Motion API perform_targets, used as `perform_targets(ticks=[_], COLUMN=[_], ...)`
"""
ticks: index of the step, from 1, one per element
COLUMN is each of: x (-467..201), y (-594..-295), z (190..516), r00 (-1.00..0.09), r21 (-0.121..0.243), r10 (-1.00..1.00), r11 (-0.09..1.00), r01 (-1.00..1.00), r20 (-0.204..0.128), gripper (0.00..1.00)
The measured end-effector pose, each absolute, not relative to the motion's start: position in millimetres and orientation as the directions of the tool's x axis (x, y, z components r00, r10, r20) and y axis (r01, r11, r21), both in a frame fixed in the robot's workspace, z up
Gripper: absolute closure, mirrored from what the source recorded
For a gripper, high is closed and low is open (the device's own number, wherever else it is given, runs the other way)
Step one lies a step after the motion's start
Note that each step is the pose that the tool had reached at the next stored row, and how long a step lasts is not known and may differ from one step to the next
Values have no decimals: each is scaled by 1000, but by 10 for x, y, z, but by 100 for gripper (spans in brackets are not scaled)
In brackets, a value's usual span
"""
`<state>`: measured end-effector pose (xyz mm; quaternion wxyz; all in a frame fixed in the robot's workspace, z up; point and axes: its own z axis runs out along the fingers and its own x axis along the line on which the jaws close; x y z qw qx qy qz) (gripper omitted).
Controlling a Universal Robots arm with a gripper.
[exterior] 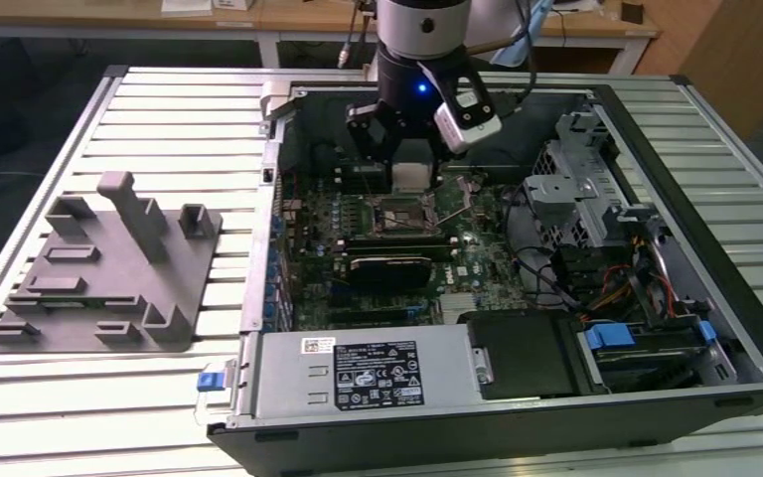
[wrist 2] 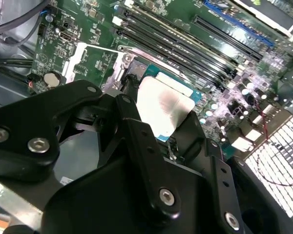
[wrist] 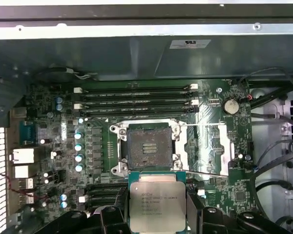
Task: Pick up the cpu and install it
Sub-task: 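Pick up the cpu and move it towards the insertion slot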
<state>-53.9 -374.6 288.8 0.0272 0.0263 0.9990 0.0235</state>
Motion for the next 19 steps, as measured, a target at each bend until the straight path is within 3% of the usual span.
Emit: perform_targets(ticks=[19], x=[-502], y=[-3589], z=[2756], r00=[-997], r21=[48], r10=[54], r11=[998], r01=[51], r20=[-53], gripper=[45])
